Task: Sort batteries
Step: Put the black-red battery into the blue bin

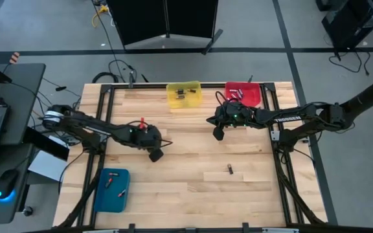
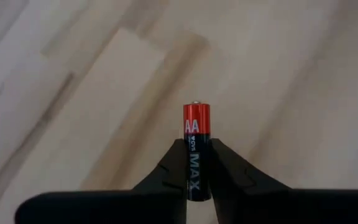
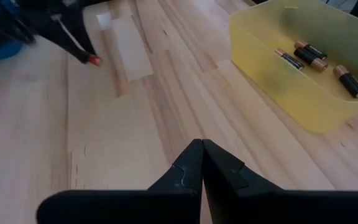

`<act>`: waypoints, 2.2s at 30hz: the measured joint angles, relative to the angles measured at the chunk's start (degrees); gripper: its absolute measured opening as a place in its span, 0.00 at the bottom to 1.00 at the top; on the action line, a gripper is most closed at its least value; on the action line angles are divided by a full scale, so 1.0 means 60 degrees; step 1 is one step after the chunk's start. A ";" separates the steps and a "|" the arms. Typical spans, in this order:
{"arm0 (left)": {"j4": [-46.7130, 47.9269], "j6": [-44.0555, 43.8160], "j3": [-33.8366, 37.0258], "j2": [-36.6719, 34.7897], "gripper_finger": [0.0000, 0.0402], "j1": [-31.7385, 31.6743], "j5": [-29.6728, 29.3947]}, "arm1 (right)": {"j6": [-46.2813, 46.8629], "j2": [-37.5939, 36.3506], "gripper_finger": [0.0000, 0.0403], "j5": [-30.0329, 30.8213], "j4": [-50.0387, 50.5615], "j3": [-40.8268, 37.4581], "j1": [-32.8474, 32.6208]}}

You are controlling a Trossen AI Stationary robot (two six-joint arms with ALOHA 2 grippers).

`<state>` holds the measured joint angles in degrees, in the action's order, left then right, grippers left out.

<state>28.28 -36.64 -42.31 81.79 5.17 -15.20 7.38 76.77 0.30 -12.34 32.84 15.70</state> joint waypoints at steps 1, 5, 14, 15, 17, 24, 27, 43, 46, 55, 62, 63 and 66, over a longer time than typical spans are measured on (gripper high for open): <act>0.0203 0.0078 -0.0152 -0.0172 0.11 0.0081 0.0145 | 0.0000 0.0000 0.05 0.0000 0.0004 0.0000 0.0000; 0.1412 0.0056 -0.0707 -0.0897 0.11 0.0642 0.0599 | -0.0007 0.0000 0.04 0.0000 0.0015 0.0000 0.0000; 0.4649 -0.2132 -0.1591 -0.2184 0.11 0.3119 0.1475 | -0.0225 0.0000 0.04 0.0004 -0.0007 0.0000 0.0000; 0.4896 -0.2529 -0.1598 -0.2250 0.11 0.3465 0.1607 | -0.0242 0.0000 0.04 0.0004 -0.0004 0.0000 0.0000; 0.5217 -0.3158 -0.1598 -0.2341 0.11 0.4274 0.1851 | -0.0282 0.0000 0.04 0.0002 -0.0011 0.0000 0.0000; 0.5900 -0.5811 -0.1591 -0.2363 0.11 0.6811 0.2276 | -0.0589 0.0000 0.05 0.0004 -0.0252 0.0003 0.0019; 0.5887 -0.6912 -0.1591 -0.2367 0.11 0.7625 0.2367 | -0.0762 0.0000 0.05 0.0004 -0.0409 0.0004 0.0029; 0.3574 -0.8755 -0.0124 -0.2374 0.11 0.8666 0.2407 | -0.1053 0.0000 0.04 0.0004 -0.0513 0.0004 0.0113; 0.3305 -0.8747 0.0152 -0.2374 0.11 0.8662 0.2441 | -0.1086 0.0000 0.03 0.0004 -0.0510 0.0004 0.0120; 0.2189 -0.8719 0.1181 -0.2374 0.11 0.8658 0.2728 | -0.1083 0.0000 0.05 0.0004 -0.0514 0.0003 0.0120; 0.1987 -0.8715 0.1335 -0.2363 0.12 0.8640 0.2718 | -0.1016 0.0000 0.04 0.0004 -0.0528 0.0000 0.0120; 0.1984 -0.8715 0.1335 -0.2363 0.14 0.8633 0.2724 | -0.1014 0.0000 0.04 0.0004 -0.0528 0.0000 0.0120; 0.1966 -0.8707 0.1335 -0.2363 0.19 0.8574 0.2907 | -0.1013 0.0000 0.05 0.0004 -0.0515 0.0000 0.0120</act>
<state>40.07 -88.88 -34.30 67.61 56.61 2.25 1.30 76.77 0.32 -15.43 32.84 16.43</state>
